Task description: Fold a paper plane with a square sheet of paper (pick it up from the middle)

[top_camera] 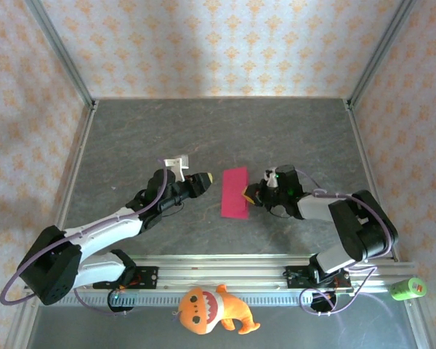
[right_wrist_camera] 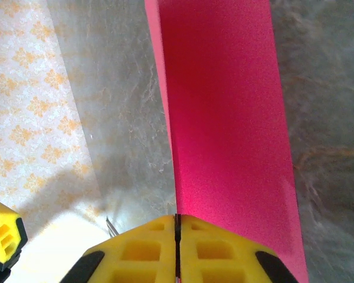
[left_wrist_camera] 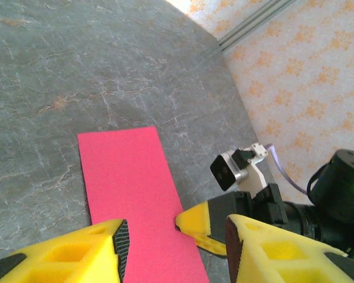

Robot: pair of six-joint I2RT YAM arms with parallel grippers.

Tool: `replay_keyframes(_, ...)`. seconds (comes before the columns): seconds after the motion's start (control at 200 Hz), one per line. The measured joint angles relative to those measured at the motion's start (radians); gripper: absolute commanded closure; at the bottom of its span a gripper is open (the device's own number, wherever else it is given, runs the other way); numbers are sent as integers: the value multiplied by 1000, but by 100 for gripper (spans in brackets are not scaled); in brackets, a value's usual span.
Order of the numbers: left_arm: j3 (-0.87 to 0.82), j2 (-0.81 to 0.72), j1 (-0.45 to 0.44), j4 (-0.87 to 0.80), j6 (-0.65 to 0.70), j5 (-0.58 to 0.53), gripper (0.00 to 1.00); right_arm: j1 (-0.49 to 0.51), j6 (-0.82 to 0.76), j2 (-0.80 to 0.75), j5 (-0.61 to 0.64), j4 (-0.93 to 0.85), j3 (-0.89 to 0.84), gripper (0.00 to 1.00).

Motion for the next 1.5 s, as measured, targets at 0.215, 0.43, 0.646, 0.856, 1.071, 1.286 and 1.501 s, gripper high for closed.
replay_keyframes(0.215, 0, -3, 0, -26, 42, 7, 51, 0, -19, 44, -14, -18, 21, 85)
replay_keyframes(0.43, 4, 43, 0, -28, 65, 41, 51, 0, -34, 66, -30, -29, 47, 81)
replay_keyframes(0.646, 27, 103, 0, -58, 94, 90, 51, -12, -71, 98, -44, -54, 100, 82)
replay_keyframes(0.856, 50, 114, 0, -63, 120, 109, 51, -38, -120, 143, -54, -93, 137, 94)
replay_keyframes(1.071, 50, 130, 0, -64, 135, 111, 51, -49, -146, 155, -67, -122, 142, 99)
replay_keyframes(1.286, 51, 130, -39, -101, 216, 63, 47, -51, -150, 154, -70, -123, 142, 100)
replay_keyframes(1.501, 83, 130, -199, -230, 370, -100, 38, -51, -137, 154, -82, -114, 142, 99)
